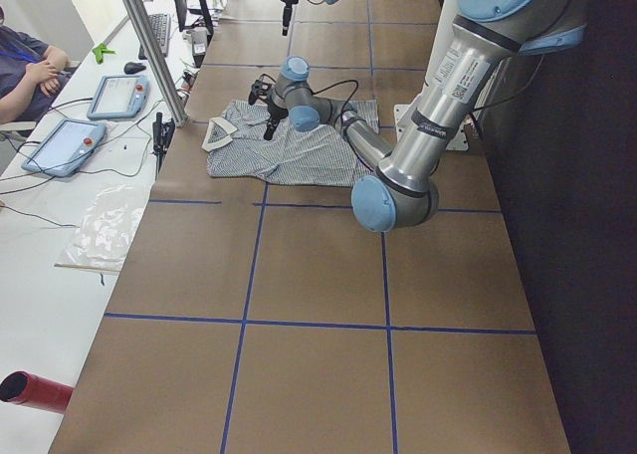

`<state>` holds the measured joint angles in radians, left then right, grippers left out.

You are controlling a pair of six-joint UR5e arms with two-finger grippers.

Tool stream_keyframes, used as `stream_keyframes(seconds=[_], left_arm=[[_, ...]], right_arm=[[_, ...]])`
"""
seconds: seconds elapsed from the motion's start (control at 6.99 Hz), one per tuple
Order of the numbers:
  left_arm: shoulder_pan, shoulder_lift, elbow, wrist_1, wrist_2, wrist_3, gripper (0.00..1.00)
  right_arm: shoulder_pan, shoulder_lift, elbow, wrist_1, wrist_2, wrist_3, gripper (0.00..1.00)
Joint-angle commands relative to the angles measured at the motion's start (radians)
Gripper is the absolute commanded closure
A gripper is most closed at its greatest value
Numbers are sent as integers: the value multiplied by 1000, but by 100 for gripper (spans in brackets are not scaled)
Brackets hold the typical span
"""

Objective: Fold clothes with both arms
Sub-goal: 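Move both grippers down to the shirt hem corners nearest the robot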

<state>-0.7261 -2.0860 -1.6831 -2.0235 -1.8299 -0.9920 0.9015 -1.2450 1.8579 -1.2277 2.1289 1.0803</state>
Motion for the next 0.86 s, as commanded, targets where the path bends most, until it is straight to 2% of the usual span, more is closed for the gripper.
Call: stream_keyframes(seconds=[0.0, 0.14, 0.29, 0.43, 0.57, 0.72], left_arm=[[75, 130, -160, -1, -15, -28, 0], [118, 205, -214, -6, -6, -104, 0], [169, 284, -287, -6, -3, -128, 0], [218, 370, -347, -9, -3, -161, 0], [288, 432, -383, -9, 41, -250, 0], [380, 486, -395, -11, 116, -351, 20]], right_arm=[[-334, -86, 223, -7, -288, 333, 0], [-493, -121, 272, -13, -449, 431, 2], [-624, -166, 309, -15, -560, 540, 7], [-733, -207, 337, -18, -646, 628, 16], [-797, -217, 339, -35, -706, 671, 20], [-818, -212, 340, -86, -727, 688, 20]])
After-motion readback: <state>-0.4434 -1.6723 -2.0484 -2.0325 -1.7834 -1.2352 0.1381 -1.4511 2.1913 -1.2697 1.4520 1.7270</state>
